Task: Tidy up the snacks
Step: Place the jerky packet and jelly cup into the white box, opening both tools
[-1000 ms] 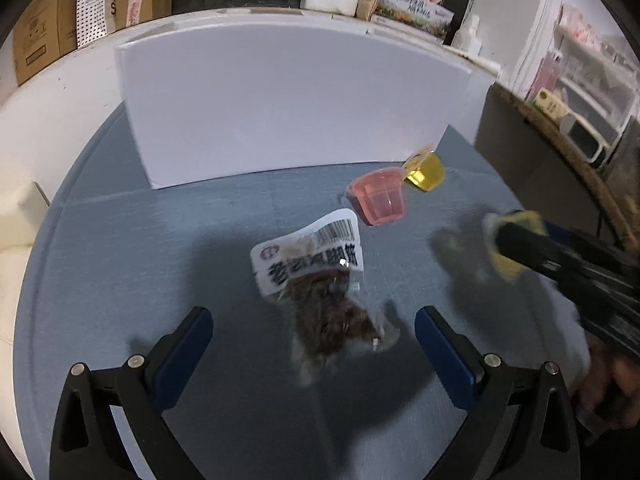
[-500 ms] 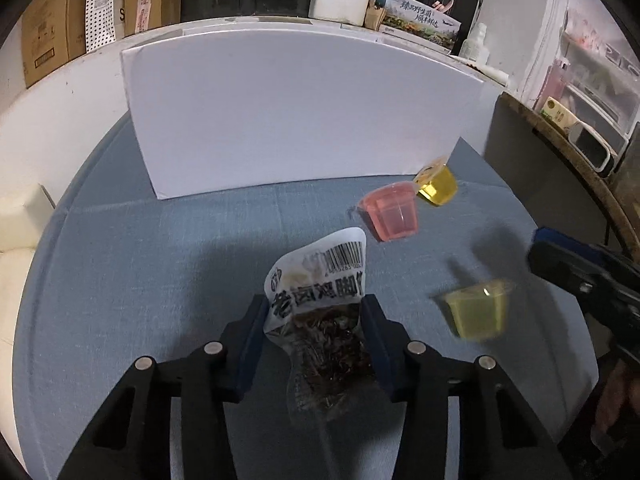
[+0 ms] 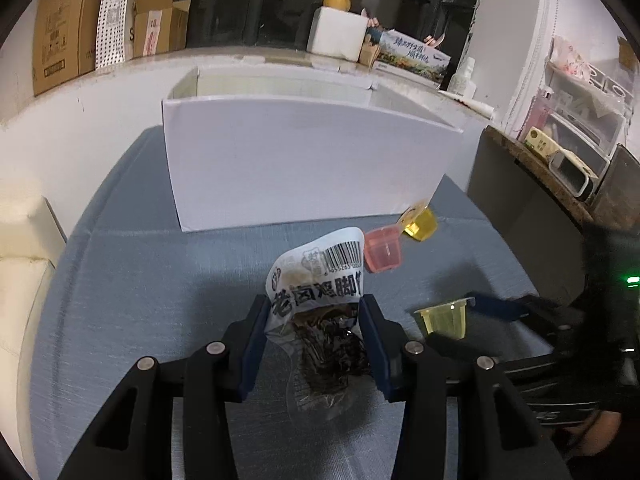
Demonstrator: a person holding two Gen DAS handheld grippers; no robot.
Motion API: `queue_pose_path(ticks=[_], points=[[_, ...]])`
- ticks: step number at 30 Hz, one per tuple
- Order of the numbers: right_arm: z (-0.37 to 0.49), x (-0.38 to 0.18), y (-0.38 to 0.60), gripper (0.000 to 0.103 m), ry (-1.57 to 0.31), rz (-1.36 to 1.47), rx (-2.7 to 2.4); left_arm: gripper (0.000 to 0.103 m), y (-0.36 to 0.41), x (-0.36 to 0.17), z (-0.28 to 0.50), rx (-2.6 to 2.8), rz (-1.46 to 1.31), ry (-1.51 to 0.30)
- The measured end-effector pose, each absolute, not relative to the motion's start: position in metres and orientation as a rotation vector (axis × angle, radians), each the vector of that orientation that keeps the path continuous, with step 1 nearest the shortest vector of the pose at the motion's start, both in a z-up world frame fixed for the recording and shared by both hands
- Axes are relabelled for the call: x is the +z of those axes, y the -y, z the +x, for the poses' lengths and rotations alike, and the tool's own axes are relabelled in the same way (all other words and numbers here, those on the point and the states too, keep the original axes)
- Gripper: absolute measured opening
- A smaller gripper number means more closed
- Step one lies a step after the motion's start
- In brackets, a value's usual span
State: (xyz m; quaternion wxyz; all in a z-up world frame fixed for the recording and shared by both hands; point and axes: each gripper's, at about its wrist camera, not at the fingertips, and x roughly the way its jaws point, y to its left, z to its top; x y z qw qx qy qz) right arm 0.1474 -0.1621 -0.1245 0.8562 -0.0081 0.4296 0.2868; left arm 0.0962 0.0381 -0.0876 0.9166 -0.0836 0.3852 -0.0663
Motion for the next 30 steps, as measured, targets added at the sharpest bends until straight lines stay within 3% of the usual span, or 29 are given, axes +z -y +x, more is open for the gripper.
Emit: queue_pose_path(ticks=[2,3,4,5,11,17,24,30], points=[[0.150,-0.127,0.158,0.075,-0.891,-0.034,0.596,0.050,-0.039,-0.085,0.095,-0.141,-0.173,-0.785],[0.151,-0.127,0.156,0.056,-0.895,-0.044,0.601,0.050,-0.039,-0.085,0.095,-0.142,-0.174,-0.783],[0.152,-0.127,0.156,0.047,-0.894,-0.052,0.601,0.050,-0.040,-0.084,0.094,-0.143,-0.174,-0.781],[0.153,-0.127,0.157,0.046,-0.897,-0.035,0.608,0.050,-0.041,-0.083,0.094,-0.144,-0.177,-0.779],[0.149,-0.109,0.171,0.046,-0.839,0.007,0.615,0.050,-0.045,-0.072,0.093,-0.145,-0.187,-0.753],[0.152,-0.050,0.186,0.046,-0.698,0.045,0.620,0.050,-0.057,-0.032,0.102,-0.151,-0.190,-0.673],[0.202,0.012,0.168,0.046,-0.593,0.023,0.613,0.050,-0.075,0.032,0.145,-0.126,-0.170,-0.557],[0.264,0.032,0.140,0.046,-0.615,0.021,0.608,0.051,-0.081,0.045,0.208,-0.115,-0.142,-0.571]])
